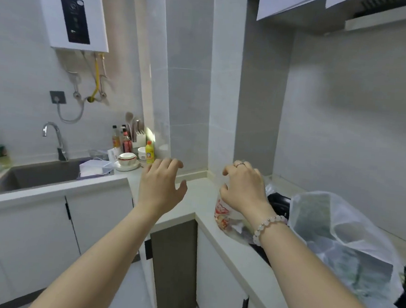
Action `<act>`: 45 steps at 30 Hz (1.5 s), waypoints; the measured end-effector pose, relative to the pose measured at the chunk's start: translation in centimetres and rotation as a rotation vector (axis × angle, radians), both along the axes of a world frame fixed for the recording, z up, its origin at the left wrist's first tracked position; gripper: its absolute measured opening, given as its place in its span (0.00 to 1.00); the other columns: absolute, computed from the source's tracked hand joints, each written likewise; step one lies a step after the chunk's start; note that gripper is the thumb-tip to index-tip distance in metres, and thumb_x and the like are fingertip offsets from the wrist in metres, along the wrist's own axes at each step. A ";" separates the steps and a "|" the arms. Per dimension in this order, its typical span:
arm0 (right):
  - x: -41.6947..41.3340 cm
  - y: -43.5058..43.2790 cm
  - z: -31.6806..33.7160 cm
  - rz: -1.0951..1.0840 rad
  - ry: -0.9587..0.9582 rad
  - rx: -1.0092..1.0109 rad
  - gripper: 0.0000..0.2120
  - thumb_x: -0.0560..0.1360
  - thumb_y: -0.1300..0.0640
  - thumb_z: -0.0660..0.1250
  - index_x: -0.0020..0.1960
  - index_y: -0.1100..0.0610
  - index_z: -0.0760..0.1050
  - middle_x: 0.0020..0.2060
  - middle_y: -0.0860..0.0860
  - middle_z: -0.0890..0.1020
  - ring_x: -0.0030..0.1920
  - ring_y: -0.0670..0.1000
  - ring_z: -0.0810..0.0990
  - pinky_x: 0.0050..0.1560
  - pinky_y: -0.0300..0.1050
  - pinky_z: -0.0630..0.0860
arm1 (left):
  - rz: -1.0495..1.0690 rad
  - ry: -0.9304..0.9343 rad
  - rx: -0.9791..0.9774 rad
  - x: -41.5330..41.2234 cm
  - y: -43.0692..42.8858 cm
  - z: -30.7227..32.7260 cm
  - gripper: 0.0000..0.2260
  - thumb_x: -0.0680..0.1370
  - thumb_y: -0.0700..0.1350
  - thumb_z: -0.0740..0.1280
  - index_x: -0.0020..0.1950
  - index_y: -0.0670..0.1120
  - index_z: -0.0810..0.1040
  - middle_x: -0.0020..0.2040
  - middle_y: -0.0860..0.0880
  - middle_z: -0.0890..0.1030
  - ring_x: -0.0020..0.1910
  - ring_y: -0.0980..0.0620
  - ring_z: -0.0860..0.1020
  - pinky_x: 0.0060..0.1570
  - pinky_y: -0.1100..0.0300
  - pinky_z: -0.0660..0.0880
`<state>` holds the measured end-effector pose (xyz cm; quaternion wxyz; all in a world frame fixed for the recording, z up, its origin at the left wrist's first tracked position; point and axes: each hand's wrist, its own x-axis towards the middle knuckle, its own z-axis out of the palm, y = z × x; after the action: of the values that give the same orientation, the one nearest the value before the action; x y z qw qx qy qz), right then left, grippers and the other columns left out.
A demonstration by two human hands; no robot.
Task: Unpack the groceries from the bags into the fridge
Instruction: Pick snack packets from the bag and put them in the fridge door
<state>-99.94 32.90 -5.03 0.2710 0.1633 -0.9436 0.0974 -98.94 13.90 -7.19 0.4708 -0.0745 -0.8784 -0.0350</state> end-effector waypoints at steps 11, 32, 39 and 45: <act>-6.7 3.0 -3.4 -0.227 -0.065 -0.048 0.15 0.75 0.55 0.62 0.60 0.54 0.74 0.57 0.50 0.76 0.61 0.52 0.71 0.60 0.45 0.67 | -0.224 -0.090 -0.034 -9.2 2.8 -4.4 0.16 0.62 0.44 0.77 0.45 0.45 0.78 0.38 0.50 0.79 0.35 0.47 0.78 0.37 0.57 0.73; -25.8 4.8 -5.8 -0.558 -0.212 0.061 0.16 0.73 0.57 0.63 0.61 0.54 0.75 0.59 0.51 0.77 0.63 0.52 0.71 0.62 0.46 0.62 | -0.673 -0.409 -0.003 -35.2 7.7 -10.1 0.16 0.76 0.47 0.64 0.62 0.45 0.72 0.58 0.50 0.76 0.56 0.49 0.73 0.52 0.60 0.66; -29.3 7.2 -5.9 -0.536 -0.192 0.048 0.15 0.74 0.55 0.63 0.61 0.54 0.75 0.59 0.51 0.76 0.62 0.52 0.69 0.61 0.45 0.62 | -0.757 -0.463 0.069 -38.4 11.6 -12.8 0.14 0.69 0.41 0.72 0.53 0.41 0.77 0.45 0.46 0.80 0.44 0.44 0.77 0.42 0.59 0.66; -32.1 8.0 -6.3 -0.382 -0.253 0.053 0.16 0.75 0.54 0.62 0.62 0.53 0.73 0.58 0.49 0.75 0.62 0.51 0.68 0.61 0.43 0.62 | -0.771 -0.637 0.054 -40.4 11.3 -15.0 0.14 0.70 0.43 0.71 0.54 0.42 0.76 0.44 0.48 0.78 0.41 0.50 0.75 0.40 0.62 0.67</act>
<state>-132.03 40.91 -11.35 0.1599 -0.0249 -0.9861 0.0390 -139.30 25.22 -22.15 0.1336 -0.3671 -0.8859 -0.2501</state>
